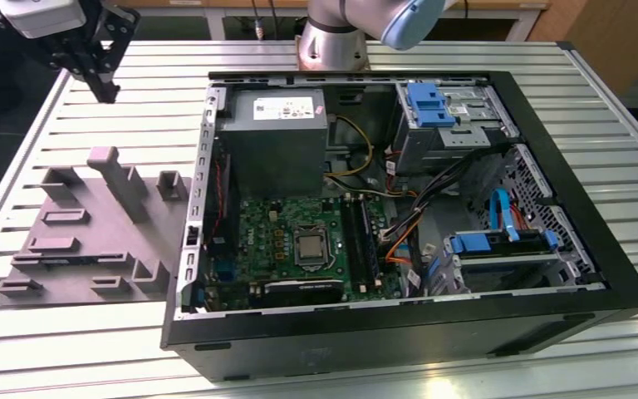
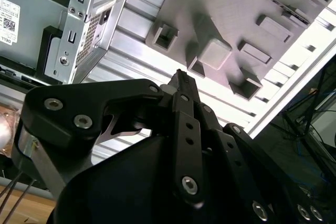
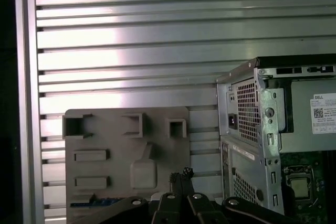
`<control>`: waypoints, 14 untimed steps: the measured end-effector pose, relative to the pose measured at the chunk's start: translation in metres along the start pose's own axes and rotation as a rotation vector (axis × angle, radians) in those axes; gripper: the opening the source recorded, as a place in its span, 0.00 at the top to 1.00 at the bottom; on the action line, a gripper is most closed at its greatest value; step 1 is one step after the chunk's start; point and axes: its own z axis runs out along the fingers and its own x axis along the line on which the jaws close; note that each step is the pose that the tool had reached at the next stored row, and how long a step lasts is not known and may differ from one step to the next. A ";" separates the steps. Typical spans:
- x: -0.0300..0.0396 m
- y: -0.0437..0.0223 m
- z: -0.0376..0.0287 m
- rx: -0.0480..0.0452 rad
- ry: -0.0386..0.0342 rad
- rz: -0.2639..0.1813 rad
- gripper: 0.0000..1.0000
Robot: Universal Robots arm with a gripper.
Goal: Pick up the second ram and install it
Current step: 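Reach for the second ram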
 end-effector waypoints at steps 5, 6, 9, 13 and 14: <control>0.0011 -0.0003 0.0003 0.0000 0.0000 0.000 0.89; 0.0014 -0.0004 0.0003 0.0000 0.0000 0.000 0.89; 0.0022 -0.0005 0.0004 0.0000 0.0001 0.000 0.89; 0.0032 -0.0008 0.0006 0.0000 0.0001 0.000 0.89; 0.0033 -0.0009 0.0007 0.0000 0.0000 0.000 0.89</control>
